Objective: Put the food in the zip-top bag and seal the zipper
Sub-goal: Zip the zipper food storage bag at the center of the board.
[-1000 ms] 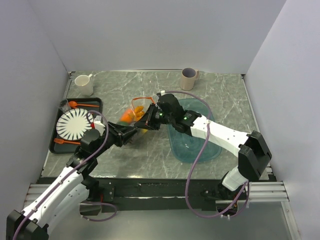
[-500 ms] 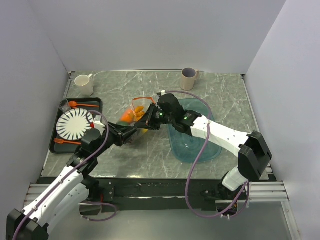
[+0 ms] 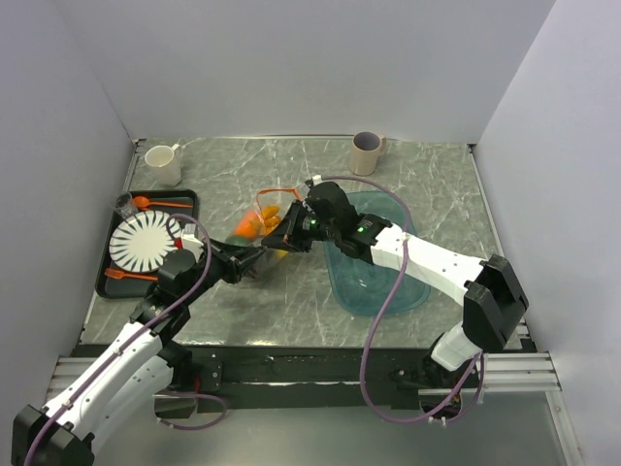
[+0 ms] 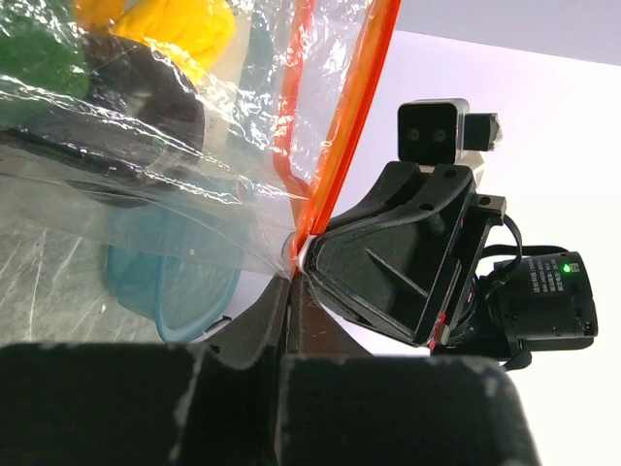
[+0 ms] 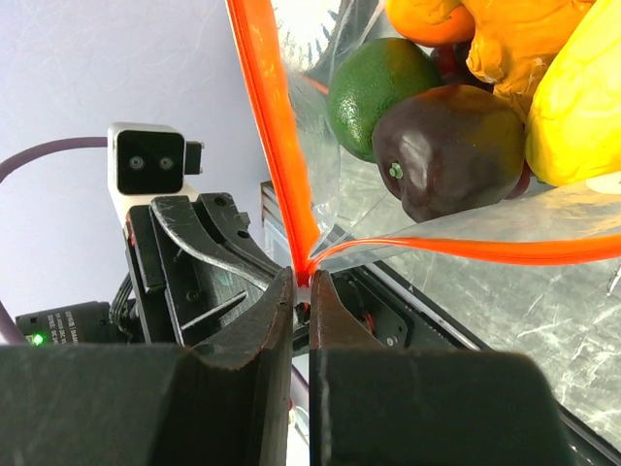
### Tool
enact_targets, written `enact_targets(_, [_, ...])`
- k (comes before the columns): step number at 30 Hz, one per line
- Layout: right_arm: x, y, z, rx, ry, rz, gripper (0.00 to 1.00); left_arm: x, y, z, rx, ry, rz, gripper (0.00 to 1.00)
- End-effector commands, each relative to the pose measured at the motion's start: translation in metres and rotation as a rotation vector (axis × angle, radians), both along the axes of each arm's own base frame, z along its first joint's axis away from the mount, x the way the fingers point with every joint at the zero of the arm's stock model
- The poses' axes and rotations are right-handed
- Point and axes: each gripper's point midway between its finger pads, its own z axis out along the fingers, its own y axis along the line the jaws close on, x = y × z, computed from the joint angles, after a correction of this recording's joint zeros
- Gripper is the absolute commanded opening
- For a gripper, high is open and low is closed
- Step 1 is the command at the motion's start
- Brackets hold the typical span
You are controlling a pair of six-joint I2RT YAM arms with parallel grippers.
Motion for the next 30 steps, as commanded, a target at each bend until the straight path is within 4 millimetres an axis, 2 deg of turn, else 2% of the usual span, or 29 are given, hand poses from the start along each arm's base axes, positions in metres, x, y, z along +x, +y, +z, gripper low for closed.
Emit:
enact_targets(1, [-0.01, 0.003, 0.041, 0.091, -0.074, 0.038, 0.0, 0.006, 0.001, 0.014, 0.006, -0.039, 0.017, 0.01])
enact_targets(8, [-0.004, -0.001, 0.042, 0.079, -0.088, 0.011, 0.0, 0.0, 0.007, 0.005, 0.025, -0.014, 0.036, 0.01])
enact_targets(16, [0.01, -0.004, 0.045, 0.084, -0.088, -0.017, 0.0, -0.018, 0.02, -0.009, 0.027, 0.024, 0.054, 0.01])
enact_targets(30, [0.022, -0.016, 0.043, 0.082, -0.083, -0.054, 0.0, -0.029, 0.029, -0.006, 0.028, 0.022, 0.076, 0.01])
